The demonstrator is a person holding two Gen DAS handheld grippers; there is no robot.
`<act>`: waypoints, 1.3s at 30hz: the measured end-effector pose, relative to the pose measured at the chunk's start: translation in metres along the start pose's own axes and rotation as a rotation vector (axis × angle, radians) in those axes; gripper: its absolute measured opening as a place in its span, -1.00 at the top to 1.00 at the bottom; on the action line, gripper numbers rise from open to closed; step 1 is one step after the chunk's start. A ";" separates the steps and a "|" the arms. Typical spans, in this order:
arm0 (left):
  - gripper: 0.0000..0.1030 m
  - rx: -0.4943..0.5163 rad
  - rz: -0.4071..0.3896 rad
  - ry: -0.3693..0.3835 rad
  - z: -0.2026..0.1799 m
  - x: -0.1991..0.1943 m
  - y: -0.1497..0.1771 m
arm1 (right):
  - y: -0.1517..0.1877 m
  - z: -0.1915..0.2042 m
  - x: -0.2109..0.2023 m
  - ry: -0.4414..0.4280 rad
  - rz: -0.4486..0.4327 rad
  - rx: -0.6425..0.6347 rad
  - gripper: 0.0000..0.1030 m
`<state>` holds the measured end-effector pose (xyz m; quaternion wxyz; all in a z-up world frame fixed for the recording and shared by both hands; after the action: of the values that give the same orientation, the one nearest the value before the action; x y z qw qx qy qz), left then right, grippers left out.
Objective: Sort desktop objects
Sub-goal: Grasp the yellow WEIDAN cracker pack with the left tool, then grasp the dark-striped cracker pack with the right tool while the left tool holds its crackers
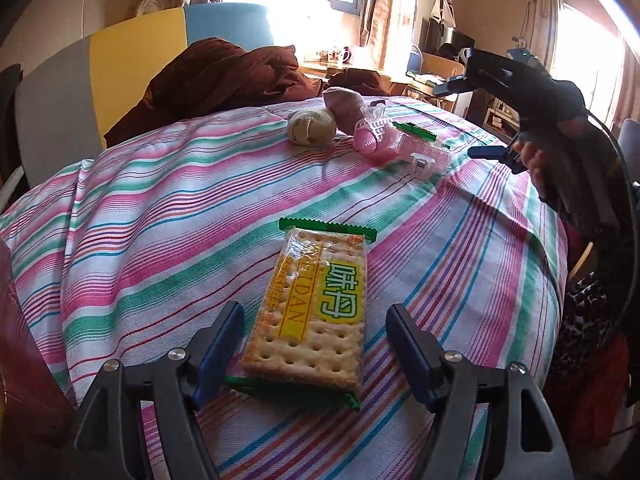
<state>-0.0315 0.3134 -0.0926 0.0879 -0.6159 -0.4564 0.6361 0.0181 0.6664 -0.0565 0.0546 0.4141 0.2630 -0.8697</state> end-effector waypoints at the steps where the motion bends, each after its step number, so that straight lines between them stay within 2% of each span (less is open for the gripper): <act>1: -0.45 -0.004 -0.004 0.006 0.001 -0.001 0.001 | -0.006 0.000 0.007 0.021 0.014 0.020 -0.99; 7: -0.45 -0.063 -0.036 0.075 0.011 -0.005 0.002 | -0.025 0.007 0.041 0.146 0.066 0.094 -0.99; 12: -0.45 -0.110 -0.059 0.129 0.019 -0.009 0.003 | -0.034 0.021 0.058 0.276 0.055 0.040 -0.95; 14: -0.45 -0.123 -0.065 0.143 0.021 -0.010 0.004 | -0.037 0.027 0.064 0.326 0.046 -0.002 -0.80; 15: -0.45 -0.129 -0.068 0.151 0.023 -0.011 0.004 | -0.039 0.028 0.064 0.343 0.048 -0.020 -0.62; 16: -0.45 -0.135 -0.072 0.158 0.024 -0.011 0.004 | -0.040 0.028 0.064 0.355 0.055 -0.035 -0.37; 19: -0.45 -0.153 -0.080 0.178 0.027 -0.013 0.005 | -0.041 0.019 0.060 0.355 0.080 -0.073 -0.16; 24: -0.45 -0.162 -0.084 0.186 0.028 -0.014 0.005 | -0.039 -0.001 0.045 0.376 0.091 -0.145 -0.13; 31: -0.45 -0.156 -0.081 0.175 0.027 -0.013 0.005 | -0.030 -0.018 0.026 0.429 0.136 -0.336 -0.13; 35: -0.45 -0.155 -0.080 0.172 0.027 -0.012 0.004 | -0.009 -0.024 0.011 0.454 0.162 -0.484 -0.13; 39: -0.45 -0.156 -0.080 0.170 0.027 -0.011 0.004 | 0.019 -0.027 -0.008 0.450 0.142 -0.572 -0.12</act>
<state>-0.0503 0.2912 -0.0924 0.1034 -0.6540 -0.5195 0.5401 0.0485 0.6625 -0.0725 0.1691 0.5802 0.4715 -0.6422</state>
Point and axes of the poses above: each gripper's, at about its wrist camera, not at the fingertips, and x roughly the way its jaws point, z to its left, y to its underside, the point moved 1 cm from there along x, roughly the way its jaws point, and after that the axes turned 7 degrees about y, right-handed, at the moved point
